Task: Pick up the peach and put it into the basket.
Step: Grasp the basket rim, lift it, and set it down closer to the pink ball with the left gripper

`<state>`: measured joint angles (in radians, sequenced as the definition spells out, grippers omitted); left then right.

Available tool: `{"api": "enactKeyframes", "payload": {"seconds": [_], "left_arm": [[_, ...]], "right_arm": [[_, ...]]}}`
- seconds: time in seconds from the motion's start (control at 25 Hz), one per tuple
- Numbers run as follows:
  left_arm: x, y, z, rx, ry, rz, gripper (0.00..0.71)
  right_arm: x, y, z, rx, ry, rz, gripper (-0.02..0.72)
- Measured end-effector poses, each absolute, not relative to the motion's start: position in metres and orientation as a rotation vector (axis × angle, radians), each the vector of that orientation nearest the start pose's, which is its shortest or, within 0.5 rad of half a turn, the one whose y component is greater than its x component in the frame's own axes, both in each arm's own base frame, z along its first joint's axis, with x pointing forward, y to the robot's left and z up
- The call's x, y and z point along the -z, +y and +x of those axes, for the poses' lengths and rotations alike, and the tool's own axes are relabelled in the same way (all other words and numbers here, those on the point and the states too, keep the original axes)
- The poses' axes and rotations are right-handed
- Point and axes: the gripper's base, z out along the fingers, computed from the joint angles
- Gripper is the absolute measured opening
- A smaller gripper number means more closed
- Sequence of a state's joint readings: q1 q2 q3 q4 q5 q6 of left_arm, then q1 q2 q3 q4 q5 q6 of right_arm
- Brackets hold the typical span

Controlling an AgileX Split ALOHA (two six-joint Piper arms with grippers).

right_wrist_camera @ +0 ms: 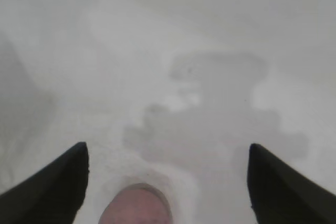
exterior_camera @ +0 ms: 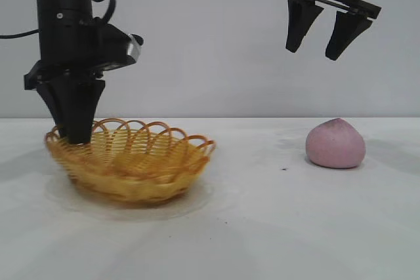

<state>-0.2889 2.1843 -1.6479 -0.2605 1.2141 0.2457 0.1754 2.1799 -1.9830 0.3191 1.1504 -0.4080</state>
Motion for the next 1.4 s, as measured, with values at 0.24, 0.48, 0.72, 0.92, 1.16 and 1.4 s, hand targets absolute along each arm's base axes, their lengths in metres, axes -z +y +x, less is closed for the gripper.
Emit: {"api": "enactKeyframes", "payload": {"seconds": [0.24,0.48,0.72,0.92,1.16,1.4], "left_arm": [[-0.185,-0.147,0.4,0.502,3.106,0.266,0.0],[-0.191,-0.162,0.398,0.631,3.095,0.027,0.0],[-0.177,-0.187,0.389,0.674,3.058,-0.197,0.0],[-0.151,-0.184,0.377,0.686,3.065,-0.328,0.0],[-0.15,-0.183,0.378,0.701,3.014,-0.352,0.0],[-0.149,-0.18,0.377,0.644,3.026,-0.331,0.15]], "right_arm": [[-0.244,0.108,0.461,-0.382,2.689,-0.684,0.556],[-0.244,0.108,0.461,-0.385,2.689,-0.683,0.556],[-0.244,0.109,0.461,-0.387,2.689,-0.682,0.556],[-0.245,0.11,0.461,-0.405,2.686,-0.677,0.556],[-0.245,0.11,0.461,-0.42,2.684,-0.672,0.556],[-0.245,0.111,0.461,-0.428,2.683,-0.669,0.556]]}}
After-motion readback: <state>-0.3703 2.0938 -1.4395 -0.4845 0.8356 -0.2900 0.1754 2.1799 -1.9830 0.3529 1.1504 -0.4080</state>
